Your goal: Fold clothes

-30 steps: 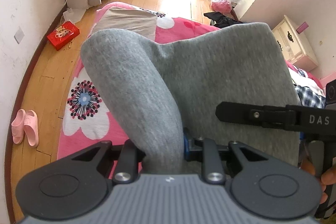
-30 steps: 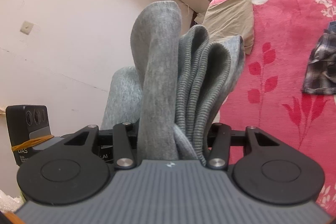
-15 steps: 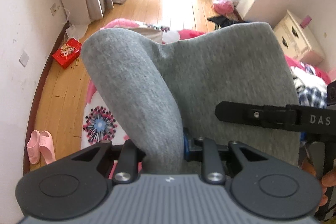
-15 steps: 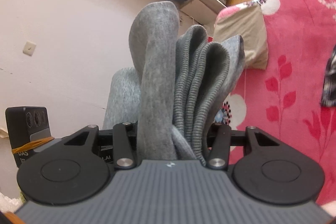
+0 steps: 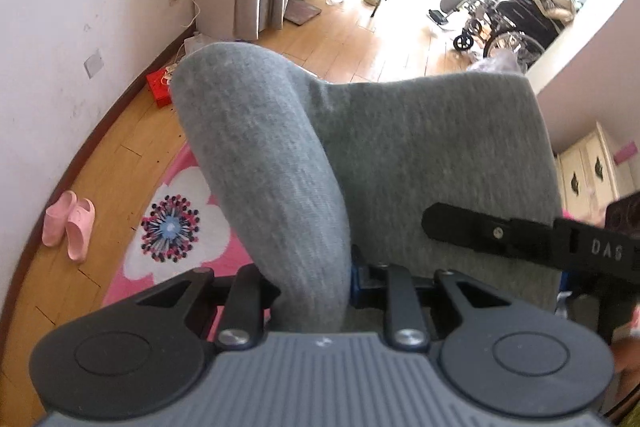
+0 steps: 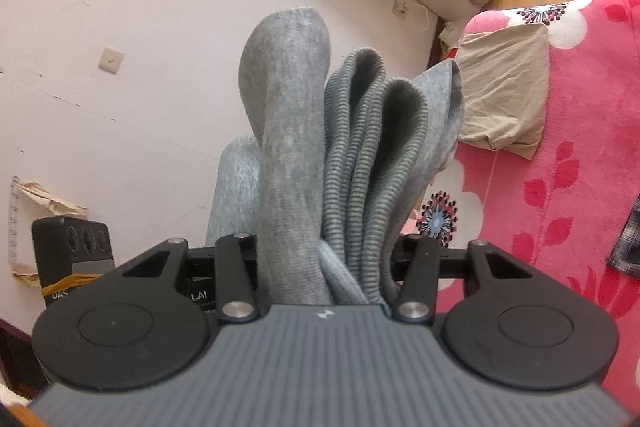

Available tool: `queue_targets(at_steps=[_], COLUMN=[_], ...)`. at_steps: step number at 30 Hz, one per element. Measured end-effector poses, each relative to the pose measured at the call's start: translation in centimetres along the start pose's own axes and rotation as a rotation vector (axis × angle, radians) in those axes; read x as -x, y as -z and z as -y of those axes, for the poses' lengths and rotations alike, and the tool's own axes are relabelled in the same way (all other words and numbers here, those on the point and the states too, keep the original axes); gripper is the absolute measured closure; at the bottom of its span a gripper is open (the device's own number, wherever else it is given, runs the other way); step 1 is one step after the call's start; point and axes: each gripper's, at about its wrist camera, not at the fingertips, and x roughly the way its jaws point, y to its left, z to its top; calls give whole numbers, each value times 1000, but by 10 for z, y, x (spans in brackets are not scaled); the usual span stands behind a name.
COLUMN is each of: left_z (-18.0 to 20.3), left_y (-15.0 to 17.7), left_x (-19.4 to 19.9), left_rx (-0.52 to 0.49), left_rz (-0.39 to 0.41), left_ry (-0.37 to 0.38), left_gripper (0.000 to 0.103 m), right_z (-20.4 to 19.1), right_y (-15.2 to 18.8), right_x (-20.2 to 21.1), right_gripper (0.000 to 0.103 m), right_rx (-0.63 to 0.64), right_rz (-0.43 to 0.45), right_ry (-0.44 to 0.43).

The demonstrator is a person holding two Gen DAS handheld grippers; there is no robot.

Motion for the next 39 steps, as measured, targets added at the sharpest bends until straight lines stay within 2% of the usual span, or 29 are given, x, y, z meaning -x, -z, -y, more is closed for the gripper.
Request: queue_targets(at_steps=[4,9,13,21,26,34,39], left_z=[7,-2,-10,-43,-82,-133,-155], left_y=[-9,-20,-35,-78,-117,-181,-211], left_x=[-11,-34,-54,-102,-161,-282,-341], left_rx=[-10,-8,-67,-196,-269,-329,-306], left_rz=[2,-39,-73,-129,-143,-84,-96], left_ry=[6,51,132,341,387,368,399], left_gripper=[80,80,80,80,80,80,80], right_z=[13,34,36,12,31,120,175], right_y=[-5,-6,-6,-9,-23,-64,-92], right_x=[7,7,11,-2,-54,-169,-228], right_gripper=[57,58,58,58,58,58,58], right_rx=[-29,-101,-128,-175,-234,-266,-258], right_rz=[31,70,116,282,366,497,535], right_ry=[-14,-7,57,234,279,245,219])
